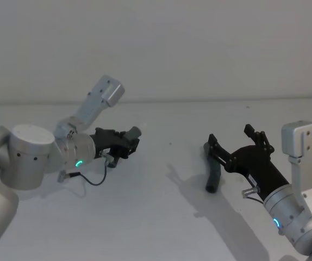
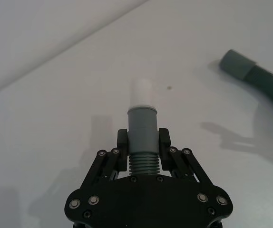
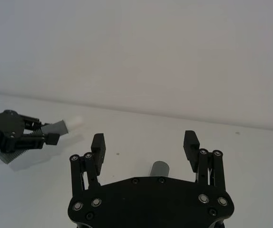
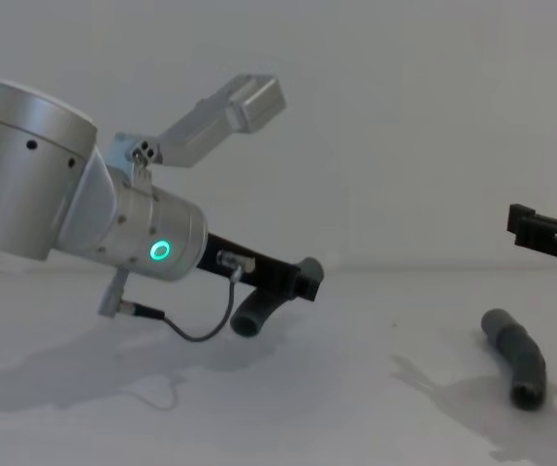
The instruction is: Use both hands to pick up one end of the pipe from the table, align the ends, and insert them.
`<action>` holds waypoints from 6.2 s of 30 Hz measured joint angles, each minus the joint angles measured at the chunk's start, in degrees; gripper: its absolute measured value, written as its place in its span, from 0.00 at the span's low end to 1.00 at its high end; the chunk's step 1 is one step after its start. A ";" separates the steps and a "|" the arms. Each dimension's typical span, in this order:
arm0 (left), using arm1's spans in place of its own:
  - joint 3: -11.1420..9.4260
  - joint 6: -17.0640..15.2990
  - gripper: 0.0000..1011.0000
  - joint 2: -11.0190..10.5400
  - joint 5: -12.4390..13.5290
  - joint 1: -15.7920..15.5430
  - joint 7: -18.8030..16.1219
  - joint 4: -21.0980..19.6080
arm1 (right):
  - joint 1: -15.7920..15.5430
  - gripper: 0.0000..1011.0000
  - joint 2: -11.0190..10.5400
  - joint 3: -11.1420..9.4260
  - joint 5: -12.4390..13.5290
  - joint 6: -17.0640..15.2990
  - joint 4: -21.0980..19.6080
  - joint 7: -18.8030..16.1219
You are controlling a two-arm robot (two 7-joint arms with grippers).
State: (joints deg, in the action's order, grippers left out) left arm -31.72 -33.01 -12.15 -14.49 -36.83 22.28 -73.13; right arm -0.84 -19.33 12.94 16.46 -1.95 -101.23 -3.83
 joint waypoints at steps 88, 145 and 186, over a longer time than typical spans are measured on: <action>-16.75 14.35 0.34 -14.98 5.37 -17.26 31.29 -1.89 | 1.35 0.99 0.59 -0.62 0.59 -1.19 4.05 -1.19; -16.89 14.07 0.34 -15.19 5.40 -17.45 31.45 -1.99 | 22.81 0.99 -2.95 10.61 -6.52 -29.22 14.12 -9.29; -16.89 14.07 0.34 -15.19 5.40 -17.45 31.45 -1.99 | 20.80 0.99 -1.33 5.77 -5.30 -33.55 13.51 -8.59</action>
State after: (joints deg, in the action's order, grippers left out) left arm -48.61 -18.94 -27.34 -9.09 -54.28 53.73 -75.12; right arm 19.96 -20.66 18.71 11.17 -35.51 -87.72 -12.42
